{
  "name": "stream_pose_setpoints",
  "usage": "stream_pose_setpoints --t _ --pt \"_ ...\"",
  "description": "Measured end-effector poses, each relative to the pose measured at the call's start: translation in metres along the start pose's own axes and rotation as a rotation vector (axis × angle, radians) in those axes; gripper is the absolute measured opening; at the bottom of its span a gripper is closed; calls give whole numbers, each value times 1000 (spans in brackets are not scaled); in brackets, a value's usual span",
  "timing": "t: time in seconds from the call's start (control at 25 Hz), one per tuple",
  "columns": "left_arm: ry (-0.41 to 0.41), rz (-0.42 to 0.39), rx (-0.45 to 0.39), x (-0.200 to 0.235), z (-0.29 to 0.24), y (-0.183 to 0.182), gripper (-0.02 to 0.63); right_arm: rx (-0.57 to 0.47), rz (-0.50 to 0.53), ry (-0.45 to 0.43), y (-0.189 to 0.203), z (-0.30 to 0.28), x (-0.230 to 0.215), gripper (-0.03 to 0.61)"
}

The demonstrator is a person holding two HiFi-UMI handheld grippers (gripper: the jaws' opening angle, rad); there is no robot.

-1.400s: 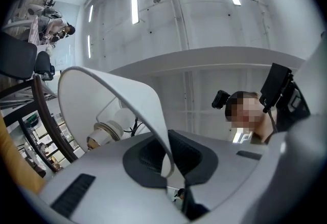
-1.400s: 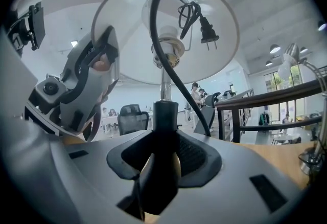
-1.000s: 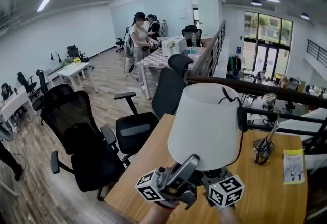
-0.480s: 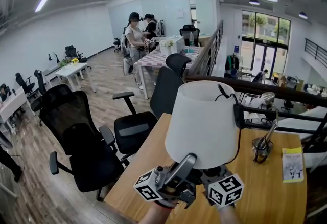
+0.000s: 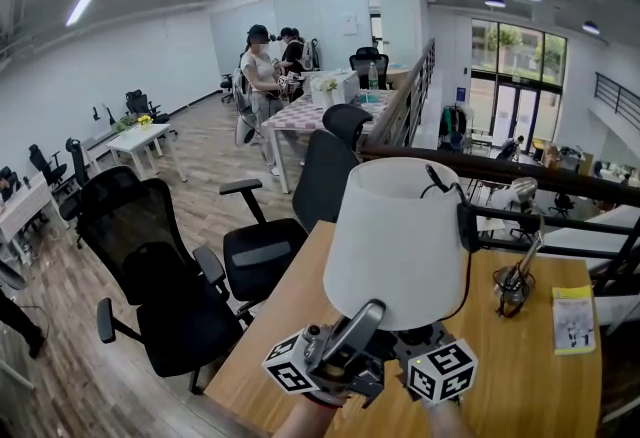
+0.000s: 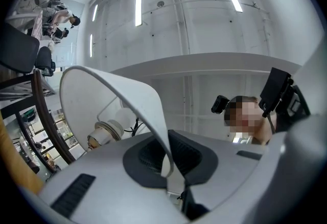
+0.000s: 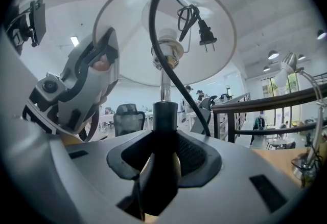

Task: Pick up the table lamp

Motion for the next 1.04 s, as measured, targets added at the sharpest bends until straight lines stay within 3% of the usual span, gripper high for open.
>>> stream_pose_setpoints --t 1.04 --pt "-22 13 -11 3 5 -1 12 13 7 1 3 -5 -1 152"
Point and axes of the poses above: the fingertips, and each gripper's own axes: z backward along the fingers, x to its left, y out of its underside, the point moved 3 cm from there along z, backward along the fingers, and after that the axes turned 1 degree about y, right-handed, at the moved point
